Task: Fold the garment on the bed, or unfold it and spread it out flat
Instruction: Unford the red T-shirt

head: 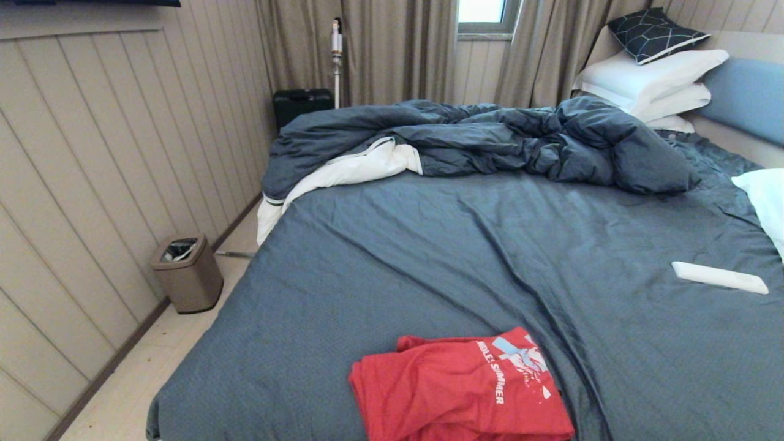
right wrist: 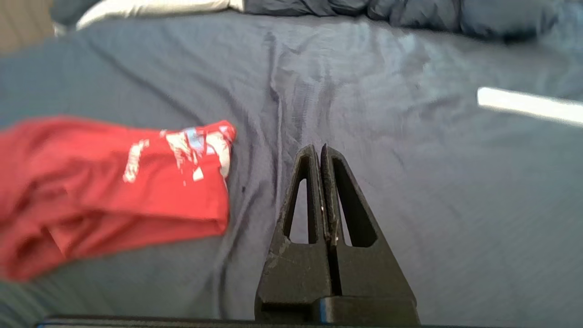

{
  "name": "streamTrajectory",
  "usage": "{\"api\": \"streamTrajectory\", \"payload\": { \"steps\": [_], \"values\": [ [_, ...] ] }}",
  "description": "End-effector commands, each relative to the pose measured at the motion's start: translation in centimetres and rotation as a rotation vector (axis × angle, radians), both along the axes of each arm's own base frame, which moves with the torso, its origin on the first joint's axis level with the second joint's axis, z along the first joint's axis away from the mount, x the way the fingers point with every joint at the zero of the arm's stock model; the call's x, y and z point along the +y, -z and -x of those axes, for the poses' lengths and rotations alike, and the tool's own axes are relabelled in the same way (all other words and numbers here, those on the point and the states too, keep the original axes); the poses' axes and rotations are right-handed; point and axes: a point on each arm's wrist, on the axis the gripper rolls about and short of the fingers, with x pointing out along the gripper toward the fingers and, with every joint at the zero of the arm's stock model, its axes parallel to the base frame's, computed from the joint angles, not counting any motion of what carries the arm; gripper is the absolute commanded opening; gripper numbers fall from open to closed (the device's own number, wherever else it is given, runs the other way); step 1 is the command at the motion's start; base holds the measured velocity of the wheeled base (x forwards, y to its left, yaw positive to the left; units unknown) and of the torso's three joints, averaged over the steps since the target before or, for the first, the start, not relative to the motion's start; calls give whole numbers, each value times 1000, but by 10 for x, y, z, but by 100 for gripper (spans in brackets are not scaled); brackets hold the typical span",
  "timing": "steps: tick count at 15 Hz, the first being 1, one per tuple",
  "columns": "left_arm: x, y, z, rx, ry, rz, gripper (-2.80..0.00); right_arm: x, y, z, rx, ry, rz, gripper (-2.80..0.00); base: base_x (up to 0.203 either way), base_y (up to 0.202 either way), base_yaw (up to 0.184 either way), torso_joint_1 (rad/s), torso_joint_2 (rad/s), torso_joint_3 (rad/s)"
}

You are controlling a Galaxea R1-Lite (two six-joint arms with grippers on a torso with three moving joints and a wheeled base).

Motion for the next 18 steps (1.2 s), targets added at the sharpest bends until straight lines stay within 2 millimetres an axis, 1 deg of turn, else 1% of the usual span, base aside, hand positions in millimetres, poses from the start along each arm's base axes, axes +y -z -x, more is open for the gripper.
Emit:
{"api": "streamTrajectory", "payload": {
  "steps": [1, 8, 10, 12, 13, 15, 18],
  "values": [
    [0, 0, 0, 1, 0, 3, -280, 0, 0, 0, 0, 8, -25, -280, 0, 0, 0, 0, 0, 0],
    [0, 0, 0, 1, -1, 6, -280, 0, 0, 0, 0, 6, -24, -280, 0, 0, 0, 0, 0, 0],
    [0, 0, 0, 3, 2, -2, -280, 0, 4, 0, 43, 5, 4, -280, 0, 0, 0, 0, 0, 0],
    [0, 0, 0, 3, 2, -2, -280, 0, 20, 0, 200, -8, 41, -280, 0, 0, 0, 0, 0, 0],
    [0, 0, 0, 3, 2, -2, -280, 0, 21, -1, 214, -25, 49, -280, 0, 0, 0, 0, 0, 0],
    [0, 0, 0, 3, 2, -2, -280, 0, 13, -9, 278, -48, 51, -280, 0, 0, 0, 0, 0, 0],
    [0, 0, 0, 3, 2, -2, -280, 1, 2, -37, 508, -69, 36, -280, 0, 0, 0, 0, 0, 0]
  ]
}}
